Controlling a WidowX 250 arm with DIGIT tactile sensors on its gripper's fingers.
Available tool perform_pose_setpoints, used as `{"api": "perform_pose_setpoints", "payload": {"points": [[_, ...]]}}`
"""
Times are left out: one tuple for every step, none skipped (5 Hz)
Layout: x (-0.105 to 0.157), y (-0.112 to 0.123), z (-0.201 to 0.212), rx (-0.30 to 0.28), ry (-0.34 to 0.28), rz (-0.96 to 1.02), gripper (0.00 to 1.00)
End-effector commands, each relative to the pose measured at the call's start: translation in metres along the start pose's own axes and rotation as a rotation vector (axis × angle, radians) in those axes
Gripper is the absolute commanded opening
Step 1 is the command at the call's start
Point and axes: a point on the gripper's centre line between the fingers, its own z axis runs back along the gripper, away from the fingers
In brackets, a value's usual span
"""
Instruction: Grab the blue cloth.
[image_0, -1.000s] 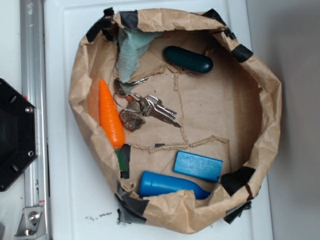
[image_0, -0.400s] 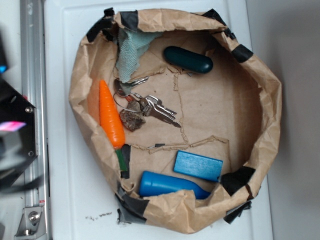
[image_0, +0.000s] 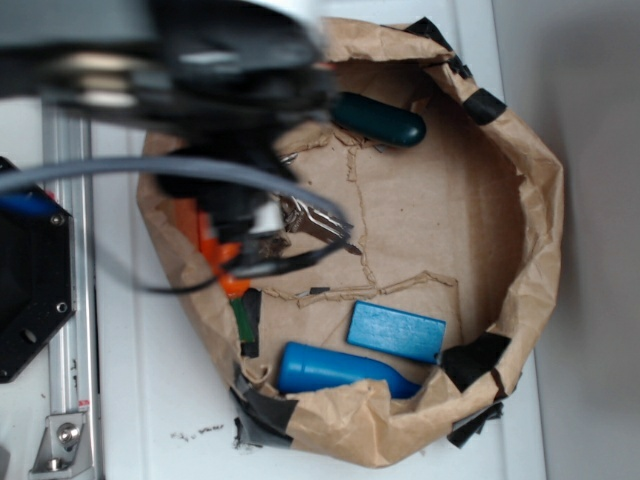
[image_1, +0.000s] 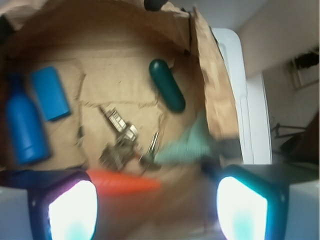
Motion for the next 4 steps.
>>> {"api": "perform_pose_setpoints", "payload": {"points": [[0.02, -0.013, -0.055, 0.058, 0.028, -0.218, 1.0], [-0.006, -0.018, -0.077, 0.163, 0.162, -0.444, 1.0], [-0.019, 0.0, -0.088, 0.198, 0.249, -0.5, 1.0], [-0.029, 0.014, -0.084, 0.184, 0.264, -0.498, 1.0]]}}
